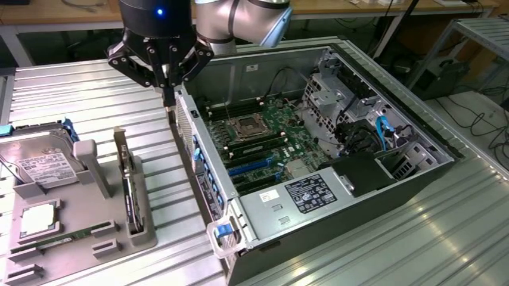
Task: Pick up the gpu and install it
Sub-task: 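Reach for the gpu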
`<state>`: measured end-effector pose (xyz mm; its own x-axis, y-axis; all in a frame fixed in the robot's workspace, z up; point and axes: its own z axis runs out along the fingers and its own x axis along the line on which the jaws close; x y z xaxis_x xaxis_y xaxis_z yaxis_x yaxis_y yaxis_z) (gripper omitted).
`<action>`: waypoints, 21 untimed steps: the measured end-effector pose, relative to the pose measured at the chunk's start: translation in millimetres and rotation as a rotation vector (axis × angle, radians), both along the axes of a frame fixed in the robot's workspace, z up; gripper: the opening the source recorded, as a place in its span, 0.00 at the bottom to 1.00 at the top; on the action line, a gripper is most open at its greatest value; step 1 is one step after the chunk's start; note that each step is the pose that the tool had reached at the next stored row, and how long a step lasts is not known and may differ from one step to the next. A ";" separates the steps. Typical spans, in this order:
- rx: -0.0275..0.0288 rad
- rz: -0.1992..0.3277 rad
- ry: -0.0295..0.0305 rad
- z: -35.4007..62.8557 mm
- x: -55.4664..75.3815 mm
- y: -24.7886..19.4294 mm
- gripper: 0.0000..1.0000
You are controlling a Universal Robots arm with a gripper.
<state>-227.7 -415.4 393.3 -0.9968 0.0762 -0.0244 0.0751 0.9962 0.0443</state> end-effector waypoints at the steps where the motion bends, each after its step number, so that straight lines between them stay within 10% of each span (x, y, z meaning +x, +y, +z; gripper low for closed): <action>1: 0.0000 0.000 0.0000 0.0 -0.9 -1.0 0.11; 10: 0.0007 0.000 -0.0001 -0.2 -16.5 -16.1 0.11; 21: 0.0017 0.001 0.0000 -0.7 -56.7 -17.6 0.11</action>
